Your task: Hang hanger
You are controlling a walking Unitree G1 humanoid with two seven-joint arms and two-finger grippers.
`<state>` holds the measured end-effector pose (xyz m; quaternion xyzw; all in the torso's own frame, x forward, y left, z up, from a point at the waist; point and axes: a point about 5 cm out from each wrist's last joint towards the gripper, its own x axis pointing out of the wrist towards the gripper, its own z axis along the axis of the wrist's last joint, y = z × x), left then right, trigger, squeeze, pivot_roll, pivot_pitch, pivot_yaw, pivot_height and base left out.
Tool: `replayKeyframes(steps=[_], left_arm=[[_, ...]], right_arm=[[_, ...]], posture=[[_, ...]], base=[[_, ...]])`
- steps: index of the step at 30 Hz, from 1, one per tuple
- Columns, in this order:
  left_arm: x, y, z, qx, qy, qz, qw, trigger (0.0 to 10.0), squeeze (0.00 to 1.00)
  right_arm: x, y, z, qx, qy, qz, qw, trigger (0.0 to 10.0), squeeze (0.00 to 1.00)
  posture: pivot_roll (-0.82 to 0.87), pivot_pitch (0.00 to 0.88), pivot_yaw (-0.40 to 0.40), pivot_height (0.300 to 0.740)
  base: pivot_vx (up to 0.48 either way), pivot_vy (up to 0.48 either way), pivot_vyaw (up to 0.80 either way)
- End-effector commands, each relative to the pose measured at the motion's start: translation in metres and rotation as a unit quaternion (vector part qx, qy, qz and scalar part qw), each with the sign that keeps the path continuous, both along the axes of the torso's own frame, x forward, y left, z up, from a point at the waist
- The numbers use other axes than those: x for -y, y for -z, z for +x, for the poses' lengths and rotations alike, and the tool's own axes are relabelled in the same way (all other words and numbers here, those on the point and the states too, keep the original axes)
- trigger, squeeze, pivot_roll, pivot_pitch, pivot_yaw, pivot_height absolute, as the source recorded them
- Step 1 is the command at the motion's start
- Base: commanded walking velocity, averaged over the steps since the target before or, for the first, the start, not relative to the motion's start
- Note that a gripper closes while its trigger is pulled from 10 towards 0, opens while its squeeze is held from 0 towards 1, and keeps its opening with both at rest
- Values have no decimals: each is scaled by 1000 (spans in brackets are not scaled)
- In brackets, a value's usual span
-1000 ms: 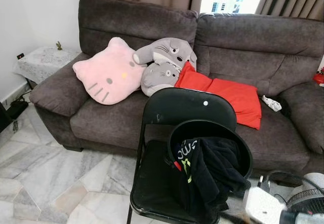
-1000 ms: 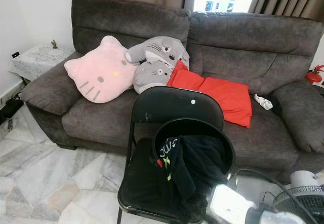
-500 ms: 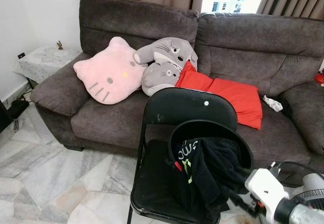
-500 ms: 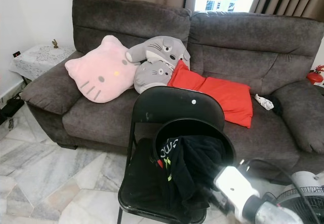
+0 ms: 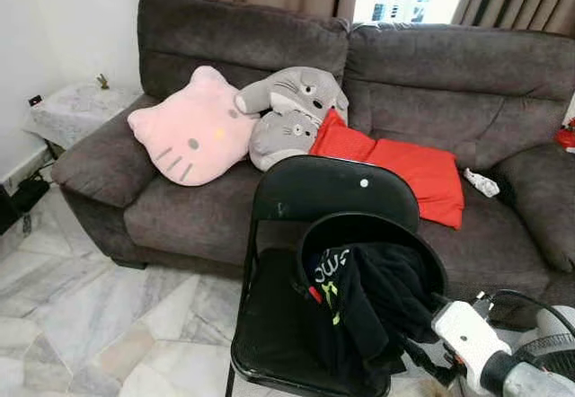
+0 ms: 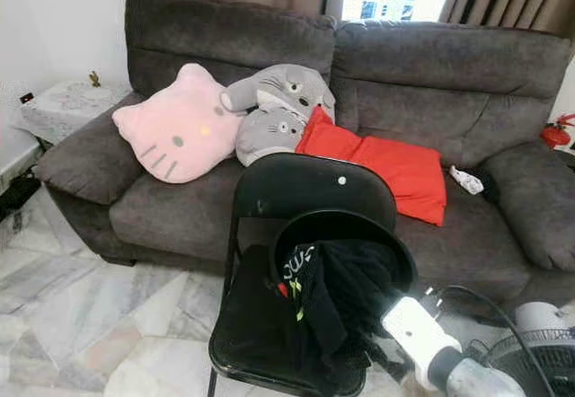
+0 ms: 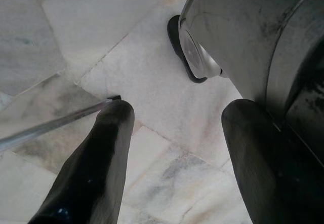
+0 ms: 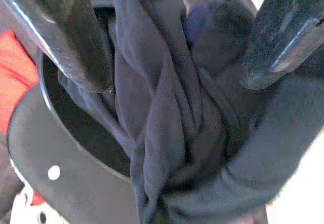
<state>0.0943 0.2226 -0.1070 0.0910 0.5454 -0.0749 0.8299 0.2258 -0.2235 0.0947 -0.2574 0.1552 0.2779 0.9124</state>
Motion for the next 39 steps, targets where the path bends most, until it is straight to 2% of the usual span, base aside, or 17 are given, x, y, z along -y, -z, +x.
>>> replayKeyframes(steps=[1,6,11,15,22,28,31,35,39], left_arm=[[5,1,0,-1,4,-8,1000,10000,0],[5,1,0,0,0,-8,1000,10000,0],[5,1,0,0,-2,-8,1000,10000,0],[5,1,0,-1,-2,-8,1000,10000,0],[5,1,0,0,-2,-9,1000,10000,0],[4,1,0,1,-4,-8,1000,10000,0],[4,1,0,1,-4,-8,1000,10000,0],[4,1,0,1,-5,-8,1000,10000,0],[5,1,0,1,-5,-9,1000,10000,0]], right_arm=[[-3,2,1,-2,-10,5,1000,10000,0],[-14,7,3,-28,-47,18,998,10000,0],[-14,12,2,-34,-53,0,998,10000,0],[-12,16,2,-37,-50,5,998,10000,0],[-18,20,-1,-61,-95,17,993,10000,0],[-33,-1,3,-20,-137,72,988,10000,0],[-40,-20,7,7,-157,98,983,10000,0],[-46,-34,7,13,-184,96,978,10000,0],[-48,-33,2,-17,-214,59,975,10000,0]], posture=[[-100,0,-34,740],[-95,3,-37,740],[-92,7,-39,740],[-92,7,-39,740],[-93,13,-38,740],[-94,14,-36,740],[-95,15,-35,740],[-97,16,-37,740],[-98,16,-39,740]], base=[[0,0,0],[0,0,0],[0,0,0],[0,0,0],[0,0,0],[0,0,0],[0,0,0],[0,0,0],[0,0,0]])
